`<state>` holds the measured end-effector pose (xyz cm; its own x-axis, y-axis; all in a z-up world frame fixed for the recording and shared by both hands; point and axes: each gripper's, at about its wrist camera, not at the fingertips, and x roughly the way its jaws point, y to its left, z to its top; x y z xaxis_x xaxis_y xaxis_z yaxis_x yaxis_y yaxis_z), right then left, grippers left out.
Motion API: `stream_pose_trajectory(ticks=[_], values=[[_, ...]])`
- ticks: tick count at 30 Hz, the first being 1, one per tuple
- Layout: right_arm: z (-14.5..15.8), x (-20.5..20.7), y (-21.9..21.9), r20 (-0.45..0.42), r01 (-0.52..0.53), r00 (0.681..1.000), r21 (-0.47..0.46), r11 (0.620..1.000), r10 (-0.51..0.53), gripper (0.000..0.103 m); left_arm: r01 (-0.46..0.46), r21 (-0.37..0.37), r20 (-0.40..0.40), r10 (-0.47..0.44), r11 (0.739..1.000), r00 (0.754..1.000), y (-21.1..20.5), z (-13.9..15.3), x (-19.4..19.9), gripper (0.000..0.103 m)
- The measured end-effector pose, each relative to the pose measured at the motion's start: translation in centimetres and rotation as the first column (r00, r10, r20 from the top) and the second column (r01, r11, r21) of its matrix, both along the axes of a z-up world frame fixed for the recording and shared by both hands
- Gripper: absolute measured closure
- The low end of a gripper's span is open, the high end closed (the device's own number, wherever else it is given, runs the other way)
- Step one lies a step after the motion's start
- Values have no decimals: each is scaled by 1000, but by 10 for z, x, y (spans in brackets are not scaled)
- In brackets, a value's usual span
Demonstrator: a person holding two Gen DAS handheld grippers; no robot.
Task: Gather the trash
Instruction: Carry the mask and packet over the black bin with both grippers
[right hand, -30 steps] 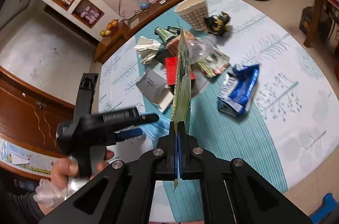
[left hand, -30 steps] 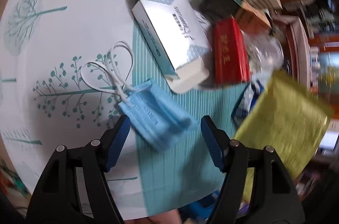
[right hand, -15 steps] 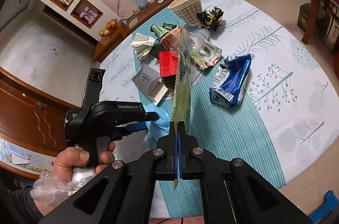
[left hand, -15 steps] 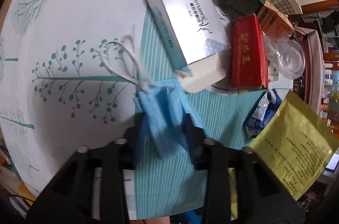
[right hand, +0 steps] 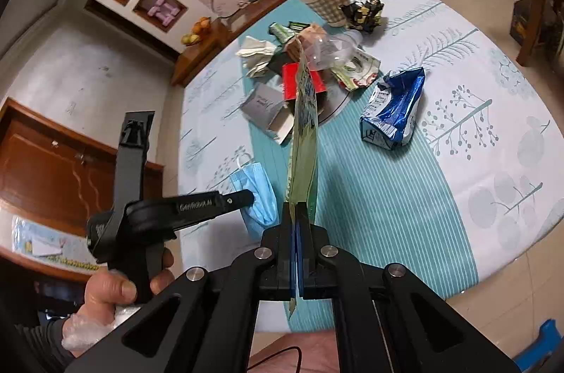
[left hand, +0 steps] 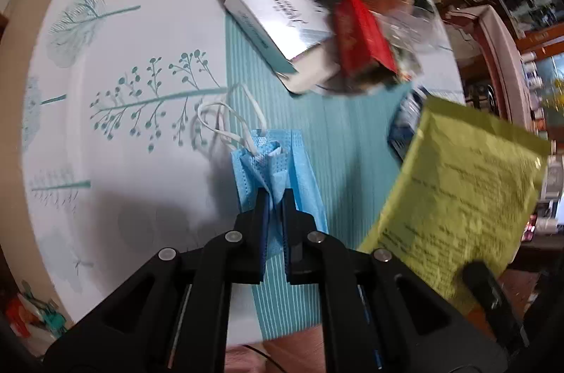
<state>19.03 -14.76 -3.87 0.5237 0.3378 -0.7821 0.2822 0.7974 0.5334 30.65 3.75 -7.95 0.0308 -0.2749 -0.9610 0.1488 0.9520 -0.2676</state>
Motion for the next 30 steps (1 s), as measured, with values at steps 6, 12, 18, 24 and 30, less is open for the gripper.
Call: stream_pose_trajectory(ticks=[6, 12, 18, 24, 30], values=[[16, -39, -7, 42, -126, 991, 10, 992, 126, 102, -23, 2, 83, 22, 1000, 996, -2, 35, -62, 99], [22, -105, -25, 52, -275, 960, 26, 961, 274, 102, -99, -5, 146, 99, 995, 984, -15, 56, -155, 99], [21, -177, -46, 9, -374, 927, 50, 926, 374, 102, -161, 1, 121, 160, 987, 980, -24, 59, -247, 99], [6, -235, -56, -16, -407, 911, 127, 905, 412, 102, -147, 68, 97, 140, 987, 985, -27, 53, -316, 99], [-21, -268, -53, -57, -395, 910, 189, 899, 411, 102, -107, 133, 64, 100, 985, 993, -25, 34, -349, 99]])
